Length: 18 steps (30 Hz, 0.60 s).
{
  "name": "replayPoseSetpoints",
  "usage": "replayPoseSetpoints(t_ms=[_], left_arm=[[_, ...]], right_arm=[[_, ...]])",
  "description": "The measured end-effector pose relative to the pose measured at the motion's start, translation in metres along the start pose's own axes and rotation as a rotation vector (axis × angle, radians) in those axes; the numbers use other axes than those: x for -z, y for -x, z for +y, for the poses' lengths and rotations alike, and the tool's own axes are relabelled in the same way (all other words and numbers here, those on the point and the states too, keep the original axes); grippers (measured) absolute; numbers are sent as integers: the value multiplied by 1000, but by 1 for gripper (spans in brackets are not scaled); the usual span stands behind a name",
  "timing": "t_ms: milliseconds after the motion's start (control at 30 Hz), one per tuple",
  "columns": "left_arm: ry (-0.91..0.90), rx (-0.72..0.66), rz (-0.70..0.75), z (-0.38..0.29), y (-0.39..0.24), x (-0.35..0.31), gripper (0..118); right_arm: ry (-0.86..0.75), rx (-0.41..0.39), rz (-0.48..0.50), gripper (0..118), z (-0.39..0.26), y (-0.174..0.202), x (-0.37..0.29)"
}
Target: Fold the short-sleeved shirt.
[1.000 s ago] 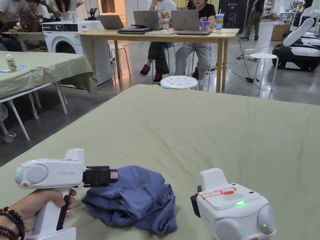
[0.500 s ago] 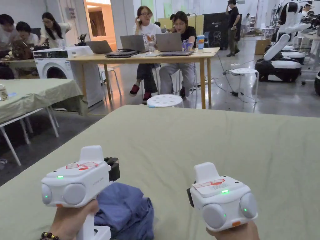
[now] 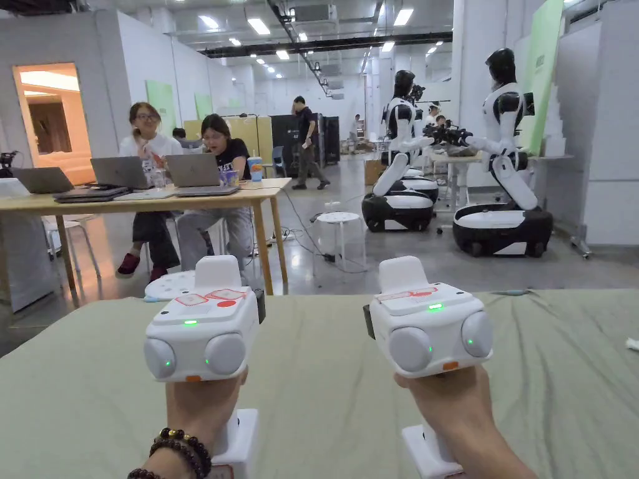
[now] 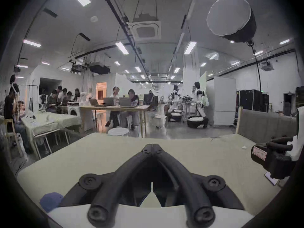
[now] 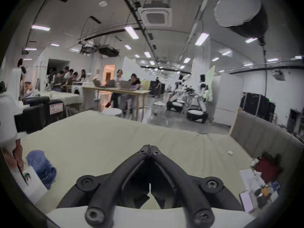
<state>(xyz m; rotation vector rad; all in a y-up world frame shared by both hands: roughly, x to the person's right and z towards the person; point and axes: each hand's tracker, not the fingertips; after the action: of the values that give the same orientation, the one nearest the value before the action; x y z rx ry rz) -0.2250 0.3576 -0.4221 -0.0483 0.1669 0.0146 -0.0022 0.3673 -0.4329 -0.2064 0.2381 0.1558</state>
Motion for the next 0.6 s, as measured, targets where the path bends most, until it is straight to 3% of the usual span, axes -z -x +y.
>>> replayPoseSetpoints(t_ms=[200,300,433,600], left_arm=[[0,73,-31,9,-85,24,0],[9,46,-51,8,-96,35,0],[28,70,-21,6,-105,47,0],[24,64,-17,-3,-101,69,0]], right_arm=[[-45,46,-140,0,3,-74,16],[-68,-40,-228,0,-2,-95,23],[-63,-5,-231,0,-11,-126,35],[-83,-5,-245,0,-15,-134,40]])
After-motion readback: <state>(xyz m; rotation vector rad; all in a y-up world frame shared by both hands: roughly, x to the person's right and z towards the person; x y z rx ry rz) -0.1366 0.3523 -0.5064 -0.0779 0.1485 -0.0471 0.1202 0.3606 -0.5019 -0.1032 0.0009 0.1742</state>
